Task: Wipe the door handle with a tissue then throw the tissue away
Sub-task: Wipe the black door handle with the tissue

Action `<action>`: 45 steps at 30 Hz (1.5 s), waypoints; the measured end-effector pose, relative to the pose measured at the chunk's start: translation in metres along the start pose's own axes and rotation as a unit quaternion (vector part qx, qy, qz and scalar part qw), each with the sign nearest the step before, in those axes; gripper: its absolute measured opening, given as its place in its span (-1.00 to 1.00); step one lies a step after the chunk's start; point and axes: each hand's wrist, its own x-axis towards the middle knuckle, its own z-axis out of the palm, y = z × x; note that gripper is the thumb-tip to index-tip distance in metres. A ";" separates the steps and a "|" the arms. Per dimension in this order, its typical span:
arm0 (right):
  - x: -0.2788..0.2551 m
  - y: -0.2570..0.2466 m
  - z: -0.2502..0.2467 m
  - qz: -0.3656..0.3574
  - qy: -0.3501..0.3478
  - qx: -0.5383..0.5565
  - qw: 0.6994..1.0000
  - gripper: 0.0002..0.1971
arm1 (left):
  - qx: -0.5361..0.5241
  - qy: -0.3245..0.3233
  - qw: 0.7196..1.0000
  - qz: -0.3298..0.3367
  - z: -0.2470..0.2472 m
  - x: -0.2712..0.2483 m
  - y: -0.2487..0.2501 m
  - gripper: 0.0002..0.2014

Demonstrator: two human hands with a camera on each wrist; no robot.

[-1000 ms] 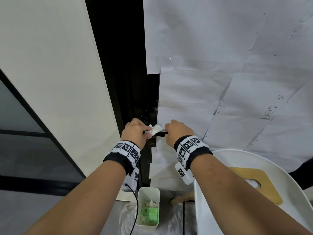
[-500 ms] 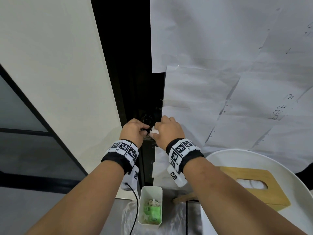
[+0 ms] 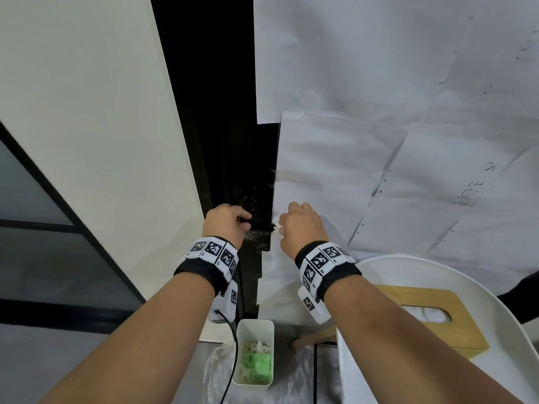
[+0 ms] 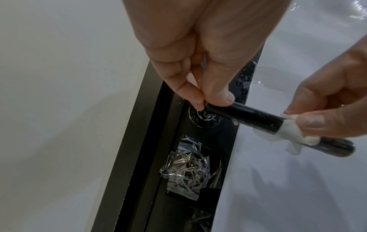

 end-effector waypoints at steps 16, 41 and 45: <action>0.015 -0.041 0.004 -0.027 0.006 0.016 0.999 -0.83 | 0.026 0.035 0.998 0.053 0.001 -0.002 0.001 -0.81; -0.011 0.026 0.010 0.257 -0.059 0.185 0.947 -0.77 | 0.024 0.025 0.999 0.020 0.003 -0.004 0.000 -0.84; -0.020 0.015 0.020 0.216 -0.110 0.210 0.947 -0.72 | 0.024 0.025 0.999 0.023 0.003 -0.004 0.000 -0.84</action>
